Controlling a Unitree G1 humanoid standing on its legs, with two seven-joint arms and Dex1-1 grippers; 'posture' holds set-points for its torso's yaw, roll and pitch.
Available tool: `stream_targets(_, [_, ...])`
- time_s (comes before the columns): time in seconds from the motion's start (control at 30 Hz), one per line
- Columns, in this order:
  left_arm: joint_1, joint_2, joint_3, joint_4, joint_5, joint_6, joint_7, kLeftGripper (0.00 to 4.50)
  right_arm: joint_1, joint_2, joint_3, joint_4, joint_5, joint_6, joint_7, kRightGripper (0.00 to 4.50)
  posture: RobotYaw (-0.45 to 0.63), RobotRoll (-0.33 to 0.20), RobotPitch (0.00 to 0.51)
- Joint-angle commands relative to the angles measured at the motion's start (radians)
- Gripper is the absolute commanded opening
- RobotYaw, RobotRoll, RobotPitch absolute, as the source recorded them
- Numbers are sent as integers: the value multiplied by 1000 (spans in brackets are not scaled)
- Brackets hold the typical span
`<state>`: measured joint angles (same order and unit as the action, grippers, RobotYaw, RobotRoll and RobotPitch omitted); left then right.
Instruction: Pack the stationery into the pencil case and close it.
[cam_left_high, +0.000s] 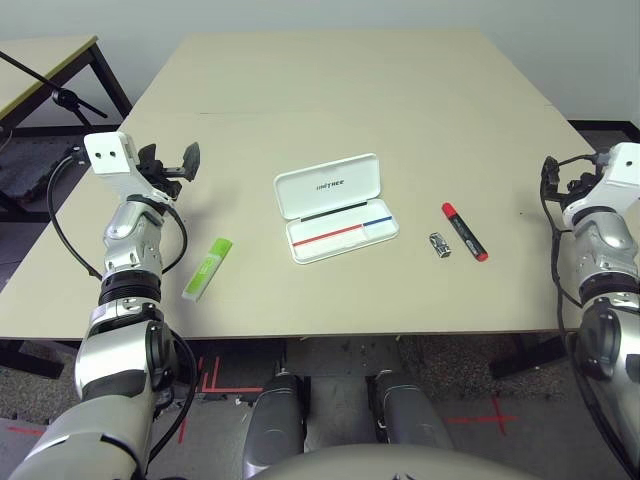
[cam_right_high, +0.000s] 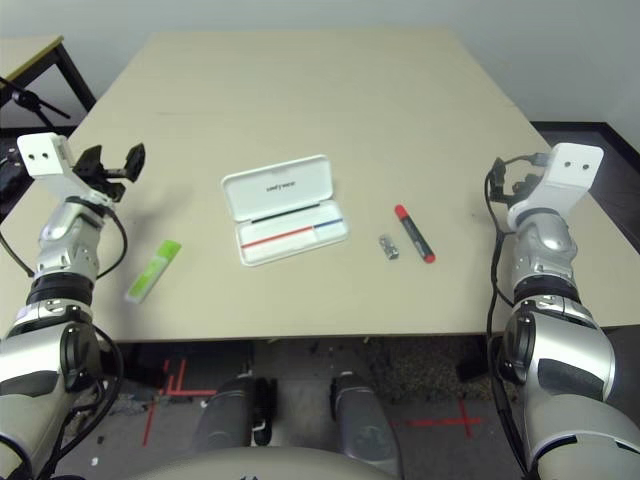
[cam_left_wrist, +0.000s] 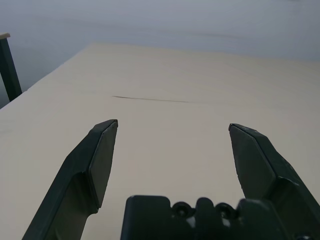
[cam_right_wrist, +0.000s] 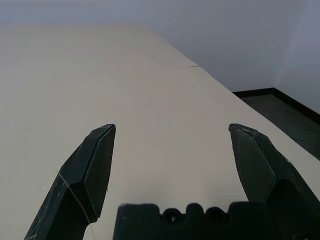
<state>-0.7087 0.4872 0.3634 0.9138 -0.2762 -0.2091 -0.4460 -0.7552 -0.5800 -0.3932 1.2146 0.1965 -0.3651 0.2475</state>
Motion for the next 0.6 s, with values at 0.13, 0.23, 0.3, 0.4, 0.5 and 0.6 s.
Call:
stream_targets(0.13, [0, 6, -1, -10, 0, -7, 0, 4486, -18, 10, 8, 6, -5, 8, -3, 4500, -40, 0, 53])
stream_targets(0.23, [2, 0, -2, -15, -1, -8, 1, 4486, -21, 7, 8, 8, -4, 10, -1, 4500, -42, 0, 52])
stream_targets(0.3, [5, -4, -3, -20, -3, -7, -1, 4486, -22, 4, 9, 7, -1, 11, 2, 4500, -41, 0, 50])
stream_targets(0.4, [6, 2, 0, -22, -5, -5, -7, 4486, -29, 1, 10, 2, 4, 21, 35, 4500, -37, 0, 51])
stream_targets(0.5, [15, 17, 8, -32, -9, -4, -11, 4486, -32, -1, 32, -14, 0, 41, 129, 4500, 0, 0, 53])
stream_targets(0.6, [45, 26, 20, -85, -23, 14, -15, 4486, -31, -10, 77, -43, -12, 84, 283, 4500, 16, 0, 55])
